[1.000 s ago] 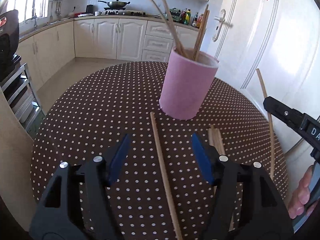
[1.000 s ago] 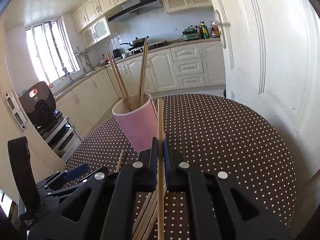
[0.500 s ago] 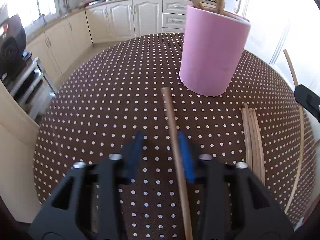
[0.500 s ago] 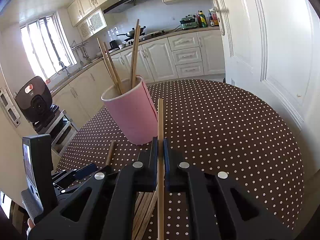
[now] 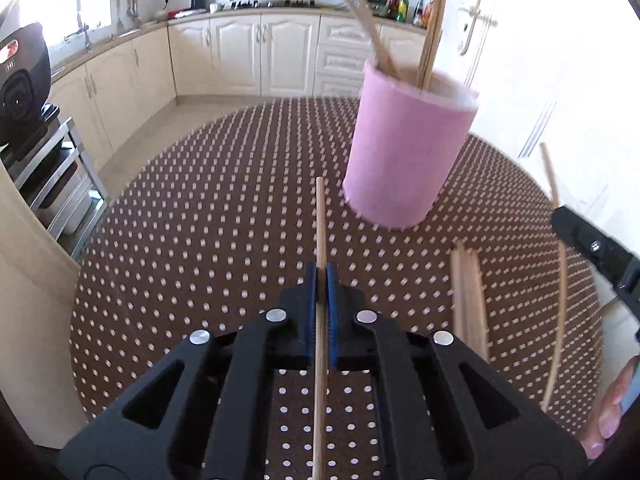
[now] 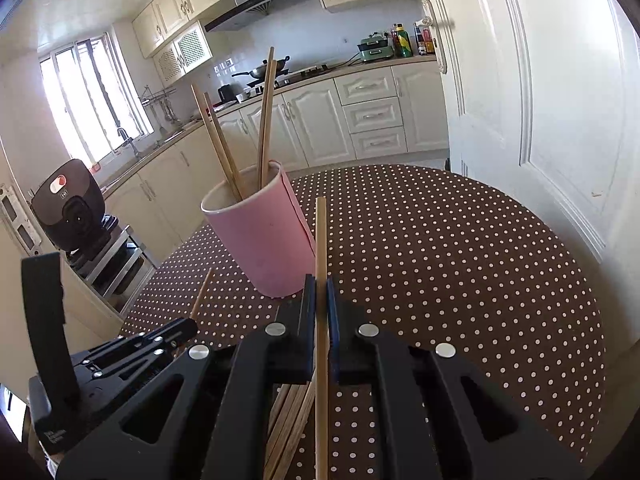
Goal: Organize utensils
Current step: 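Raise both grippers with their chopsticks above the pink cup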
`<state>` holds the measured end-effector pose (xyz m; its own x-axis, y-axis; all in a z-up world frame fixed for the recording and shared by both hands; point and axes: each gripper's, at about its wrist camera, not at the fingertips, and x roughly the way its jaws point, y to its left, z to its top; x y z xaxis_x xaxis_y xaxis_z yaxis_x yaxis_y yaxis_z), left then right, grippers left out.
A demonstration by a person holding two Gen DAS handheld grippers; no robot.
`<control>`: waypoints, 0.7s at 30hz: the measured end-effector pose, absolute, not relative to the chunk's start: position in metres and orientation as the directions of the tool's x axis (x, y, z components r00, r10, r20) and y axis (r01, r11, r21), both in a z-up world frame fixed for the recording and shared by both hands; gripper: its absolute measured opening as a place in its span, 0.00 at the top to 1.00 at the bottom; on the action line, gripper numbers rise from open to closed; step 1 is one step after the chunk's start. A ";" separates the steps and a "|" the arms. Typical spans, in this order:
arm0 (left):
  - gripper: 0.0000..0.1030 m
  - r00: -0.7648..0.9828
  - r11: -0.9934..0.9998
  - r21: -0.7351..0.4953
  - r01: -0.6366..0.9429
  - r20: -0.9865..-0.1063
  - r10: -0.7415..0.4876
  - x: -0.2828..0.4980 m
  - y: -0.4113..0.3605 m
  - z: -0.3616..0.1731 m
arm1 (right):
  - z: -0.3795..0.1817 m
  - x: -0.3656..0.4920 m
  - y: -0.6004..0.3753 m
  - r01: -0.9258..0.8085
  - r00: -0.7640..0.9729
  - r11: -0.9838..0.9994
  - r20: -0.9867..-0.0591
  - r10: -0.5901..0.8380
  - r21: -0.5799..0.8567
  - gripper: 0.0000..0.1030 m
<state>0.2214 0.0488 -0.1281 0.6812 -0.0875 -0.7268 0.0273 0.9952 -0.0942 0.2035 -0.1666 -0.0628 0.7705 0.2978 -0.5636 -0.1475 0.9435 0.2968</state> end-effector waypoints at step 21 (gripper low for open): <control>0.95 0.866 0.974 -0.210 0.088 -0.466 -0.179 0.216 0.049 -0.041 | -0.003 0.205 -0.167 -0.196 0.874 0.937 -0.382 0.301 0.290 0.95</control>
<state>0.2160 0.0493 -0.0412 0.8664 -0.1789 -0.4663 0.0883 0.9738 -0.2096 0.2046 -0.1671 -0.0029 0.8737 0.3009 -0.3822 -0.1957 0.9368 0.2901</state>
